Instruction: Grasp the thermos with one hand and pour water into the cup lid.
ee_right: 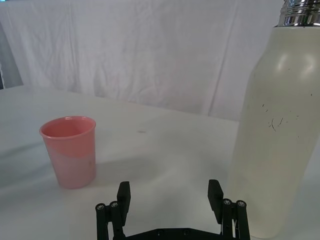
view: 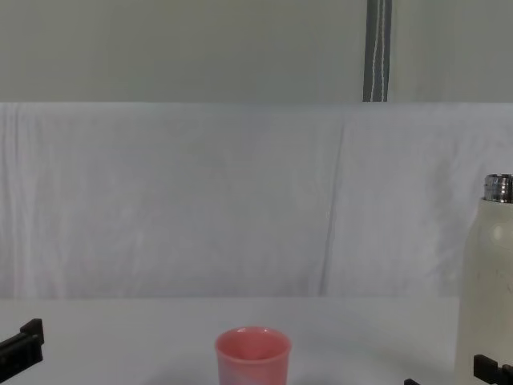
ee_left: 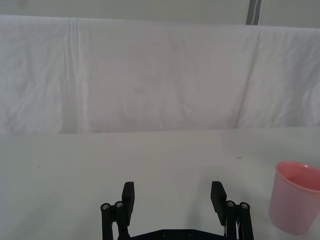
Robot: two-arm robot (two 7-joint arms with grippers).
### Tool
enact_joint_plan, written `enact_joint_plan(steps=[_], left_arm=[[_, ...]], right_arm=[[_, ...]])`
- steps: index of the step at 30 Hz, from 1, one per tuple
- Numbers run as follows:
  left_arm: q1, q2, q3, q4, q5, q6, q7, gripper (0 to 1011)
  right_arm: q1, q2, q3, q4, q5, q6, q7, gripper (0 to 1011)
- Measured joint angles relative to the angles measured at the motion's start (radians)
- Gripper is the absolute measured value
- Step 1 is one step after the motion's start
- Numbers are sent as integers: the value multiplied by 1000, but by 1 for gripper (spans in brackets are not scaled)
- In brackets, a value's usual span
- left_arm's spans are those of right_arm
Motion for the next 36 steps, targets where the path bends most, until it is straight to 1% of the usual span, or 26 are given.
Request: enact_joint_plan(steps=[36], left_arm=[[0,0,0,0,0,0,0,1001]], right_arm=[[0,0,-1,-2,-1,4,0,1001]])
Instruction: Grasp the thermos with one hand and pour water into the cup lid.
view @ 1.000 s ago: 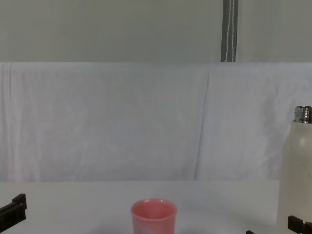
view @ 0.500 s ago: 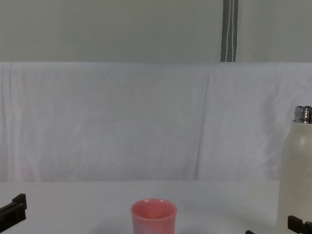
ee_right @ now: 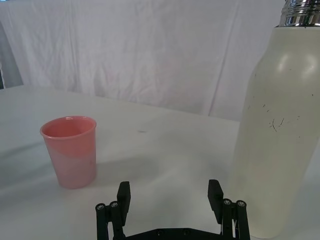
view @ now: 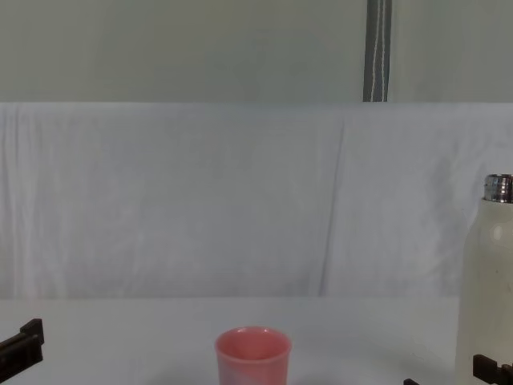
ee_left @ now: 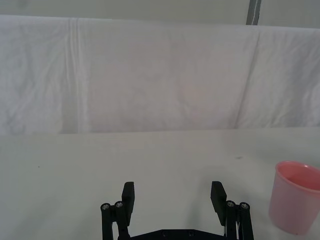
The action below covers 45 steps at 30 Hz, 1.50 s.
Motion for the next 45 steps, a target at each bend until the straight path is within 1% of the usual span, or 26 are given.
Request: enact_joint_plan(steps=[45], left_arm=[[0,0,0,0,0,0,0,1001]], right_arm=[[0,0,0,0,0,0,0,1001]])
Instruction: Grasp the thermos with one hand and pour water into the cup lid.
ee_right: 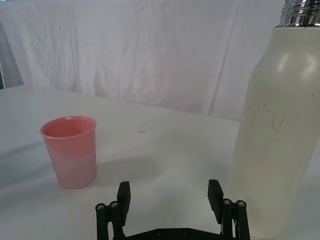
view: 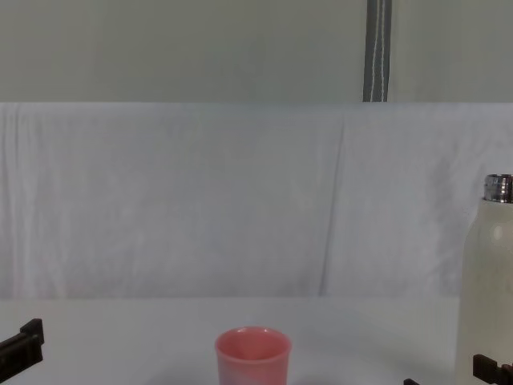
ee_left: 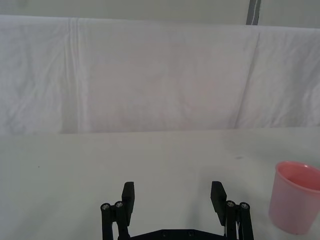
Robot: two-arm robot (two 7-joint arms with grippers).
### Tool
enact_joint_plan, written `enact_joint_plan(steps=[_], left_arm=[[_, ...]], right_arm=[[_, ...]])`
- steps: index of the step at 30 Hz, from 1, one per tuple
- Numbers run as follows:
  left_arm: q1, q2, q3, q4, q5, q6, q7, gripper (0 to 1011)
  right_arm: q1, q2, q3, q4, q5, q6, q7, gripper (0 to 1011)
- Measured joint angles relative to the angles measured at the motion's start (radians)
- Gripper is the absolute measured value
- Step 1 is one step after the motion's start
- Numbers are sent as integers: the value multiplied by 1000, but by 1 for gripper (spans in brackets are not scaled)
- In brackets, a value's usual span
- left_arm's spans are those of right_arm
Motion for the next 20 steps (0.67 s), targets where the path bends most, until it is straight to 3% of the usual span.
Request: enact_joint_plan(steps=[20], left_arm=[[0,0,0,0,0,0,0,1001]], right_arm=[[0,0,0,0,0,0,0,1001]])
